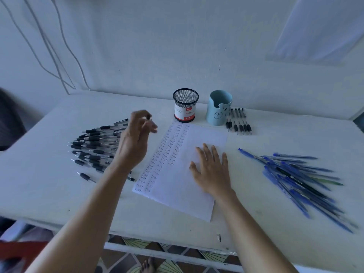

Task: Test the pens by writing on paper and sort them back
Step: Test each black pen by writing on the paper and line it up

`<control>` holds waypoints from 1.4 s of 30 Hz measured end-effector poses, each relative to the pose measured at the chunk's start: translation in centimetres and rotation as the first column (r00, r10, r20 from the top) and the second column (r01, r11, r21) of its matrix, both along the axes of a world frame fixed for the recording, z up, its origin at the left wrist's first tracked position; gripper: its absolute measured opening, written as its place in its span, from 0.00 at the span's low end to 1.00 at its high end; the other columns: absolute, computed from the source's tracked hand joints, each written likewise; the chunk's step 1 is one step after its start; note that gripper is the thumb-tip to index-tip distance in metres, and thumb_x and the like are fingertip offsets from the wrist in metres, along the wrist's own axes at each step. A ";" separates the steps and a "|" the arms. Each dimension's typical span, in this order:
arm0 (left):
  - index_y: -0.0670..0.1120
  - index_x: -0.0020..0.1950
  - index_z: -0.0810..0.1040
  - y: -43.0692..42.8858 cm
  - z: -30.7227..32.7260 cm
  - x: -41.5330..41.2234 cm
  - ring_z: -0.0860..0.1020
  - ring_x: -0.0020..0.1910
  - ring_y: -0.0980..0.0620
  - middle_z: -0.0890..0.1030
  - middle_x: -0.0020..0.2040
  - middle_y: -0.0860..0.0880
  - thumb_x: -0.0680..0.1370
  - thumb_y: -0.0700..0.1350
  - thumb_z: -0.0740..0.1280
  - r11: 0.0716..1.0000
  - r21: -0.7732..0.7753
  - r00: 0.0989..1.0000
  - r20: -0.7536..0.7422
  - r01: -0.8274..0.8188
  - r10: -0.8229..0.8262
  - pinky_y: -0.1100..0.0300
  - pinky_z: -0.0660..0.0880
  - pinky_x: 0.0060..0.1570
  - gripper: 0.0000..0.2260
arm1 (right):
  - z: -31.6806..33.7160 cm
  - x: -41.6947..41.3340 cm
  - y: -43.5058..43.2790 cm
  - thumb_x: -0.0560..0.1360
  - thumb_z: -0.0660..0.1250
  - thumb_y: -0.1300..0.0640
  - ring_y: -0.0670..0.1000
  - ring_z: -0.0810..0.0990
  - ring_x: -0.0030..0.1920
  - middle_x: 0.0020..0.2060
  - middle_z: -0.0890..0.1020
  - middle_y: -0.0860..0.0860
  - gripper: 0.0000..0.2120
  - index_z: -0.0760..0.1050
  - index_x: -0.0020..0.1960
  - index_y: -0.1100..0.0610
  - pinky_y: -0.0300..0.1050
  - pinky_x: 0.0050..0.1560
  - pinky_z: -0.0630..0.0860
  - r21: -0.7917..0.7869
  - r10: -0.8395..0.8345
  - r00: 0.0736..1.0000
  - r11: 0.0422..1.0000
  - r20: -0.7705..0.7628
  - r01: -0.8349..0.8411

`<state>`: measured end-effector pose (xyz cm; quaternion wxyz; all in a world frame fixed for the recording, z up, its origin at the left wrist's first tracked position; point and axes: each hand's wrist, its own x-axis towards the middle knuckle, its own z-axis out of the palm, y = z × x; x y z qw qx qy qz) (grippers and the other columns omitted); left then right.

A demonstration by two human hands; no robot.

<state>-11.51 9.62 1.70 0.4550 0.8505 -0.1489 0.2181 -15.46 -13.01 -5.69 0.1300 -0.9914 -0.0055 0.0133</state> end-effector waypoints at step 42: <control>0.40 0.29 0.66 -4.3 -4.6 0.5 0.68 0.22 0.50 0.72 0.23 0.41 0.67 0.30 0.67 0.947 -0.273 0.892 -0.451 -0.172 0.032 0.62 0.63 0.25 0.13 | 0.3 0.3 -0.1 0.78 0.47 0.39 0.53 0.46 0.80 0.81 0.52 0.49 0.31 0.55 0.79 0.49 0.59 0.76 0.39 0.039 -0.004 1.000 0.999 -0.001 0.004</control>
